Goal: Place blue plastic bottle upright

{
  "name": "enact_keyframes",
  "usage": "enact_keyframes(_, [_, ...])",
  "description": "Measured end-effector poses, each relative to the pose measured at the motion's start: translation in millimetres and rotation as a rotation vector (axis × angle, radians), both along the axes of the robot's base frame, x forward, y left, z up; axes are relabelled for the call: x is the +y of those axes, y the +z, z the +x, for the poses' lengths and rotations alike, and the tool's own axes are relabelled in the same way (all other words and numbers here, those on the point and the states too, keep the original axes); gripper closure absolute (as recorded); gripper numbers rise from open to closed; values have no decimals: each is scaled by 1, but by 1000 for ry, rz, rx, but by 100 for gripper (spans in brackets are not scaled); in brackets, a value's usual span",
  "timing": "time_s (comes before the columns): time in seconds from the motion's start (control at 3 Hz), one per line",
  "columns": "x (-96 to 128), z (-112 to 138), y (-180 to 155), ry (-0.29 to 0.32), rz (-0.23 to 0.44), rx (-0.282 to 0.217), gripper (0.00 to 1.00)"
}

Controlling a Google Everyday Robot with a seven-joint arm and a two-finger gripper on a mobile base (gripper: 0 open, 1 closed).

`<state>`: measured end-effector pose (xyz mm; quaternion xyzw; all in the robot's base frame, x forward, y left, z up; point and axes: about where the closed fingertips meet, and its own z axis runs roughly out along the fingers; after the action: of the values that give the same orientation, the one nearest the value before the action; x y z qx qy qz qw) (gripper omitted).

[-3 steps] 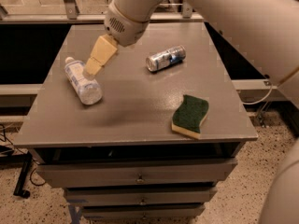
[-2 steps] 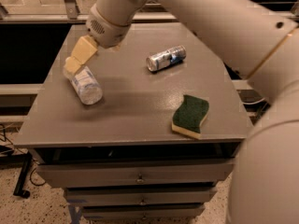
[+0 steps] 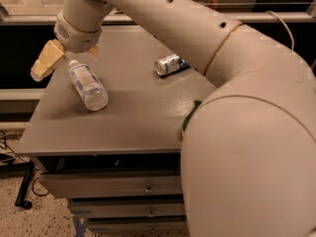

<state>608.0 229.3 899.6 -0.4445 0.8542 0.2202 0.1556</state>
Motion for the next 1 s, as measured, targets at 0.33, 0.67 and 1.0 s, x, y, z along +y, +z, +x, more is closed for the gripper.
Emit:
enact_keyframes(0.33, [28, 8, -10, -35, -105, -31, 0])
enact_keyframes(0.67, [38, 13, -26, -63, -244, -68, 0])
enact_keyframes(1.0, [31, 17, -40, -95, -344, -82, 0])
